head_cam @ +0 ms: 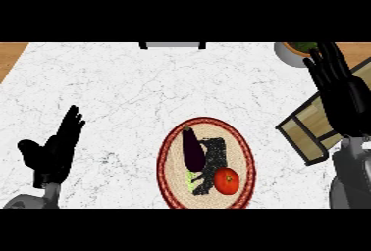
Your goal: Pick the tomato from the placemat and place it in the tiered shelf
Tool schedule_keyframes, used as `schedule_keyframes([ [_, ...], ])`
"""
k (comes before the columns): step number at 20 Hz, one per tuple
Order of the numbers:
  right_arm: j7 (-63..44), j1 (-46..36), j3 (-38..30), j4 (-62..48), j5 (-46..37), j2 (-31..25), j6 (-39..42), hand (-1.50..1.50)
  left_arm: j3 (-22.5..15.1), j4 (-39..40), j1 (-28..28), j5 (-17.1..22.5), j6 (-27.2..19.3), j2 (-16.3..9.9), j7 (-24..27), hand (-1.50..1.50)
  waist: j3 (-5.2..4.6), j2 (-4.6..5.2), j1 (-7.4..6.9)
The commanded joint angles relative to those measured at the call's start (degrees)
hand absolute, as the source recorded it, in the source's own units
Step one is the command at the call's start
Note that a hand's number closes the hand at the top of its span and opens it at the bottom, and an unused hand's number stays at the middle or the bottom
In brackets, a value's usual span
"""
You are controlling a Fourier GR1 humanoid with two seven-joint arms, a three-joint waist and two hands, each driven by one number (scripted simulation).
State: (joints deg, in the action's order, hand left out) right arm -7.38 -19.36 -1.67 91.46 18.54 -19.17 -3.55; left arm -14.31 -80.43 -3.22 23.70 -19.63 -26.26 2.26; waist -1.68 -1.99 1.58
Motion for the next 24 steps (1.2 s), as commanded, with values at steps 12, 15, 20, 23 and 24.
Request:
schedule_keyframes([
  [12,10.5,15.3,6.0,3.7,-2.0,14.1,-5.5,-1.50,1.4,-13.0,-1.0,-5.8,-5.8,0.2,-3.9,0.00,1.72,1.88,-1.59],
  [15,4.2,21.3,9.7,17.6,-2.9,8.2,-1.1,-1.50,3.4,-16.4,-0.2,-4.7,-4.7,-2.5,-7.1,0.00,1.69,1.61,-1.16],
  [20,-3.9,21.1,13.8,21.5,-9.7,-5.1,6.9,-1.50,0.7,-13.7,-1.8,-7.2,-7.5,1.3,-6.2,0.00,1.59,1.60,-0.49],
  [23,-13.7,19.4,18.0,27.3,-12.9,-9.3,8.7,-1.50,3.2,-12.3,-1.5,-5.8,-4.5,-0.6,-4.6,0.00,1.41,1.66,-0.95],
  [24,-15.9,18.5,18.5,29.0,-14.6,-10.6,8.9,-1.50,1.8,-12.5,-0.7,-6.5,-4.4,0.0,-4.3,0.00,1.44,1.66,-1.10],
])
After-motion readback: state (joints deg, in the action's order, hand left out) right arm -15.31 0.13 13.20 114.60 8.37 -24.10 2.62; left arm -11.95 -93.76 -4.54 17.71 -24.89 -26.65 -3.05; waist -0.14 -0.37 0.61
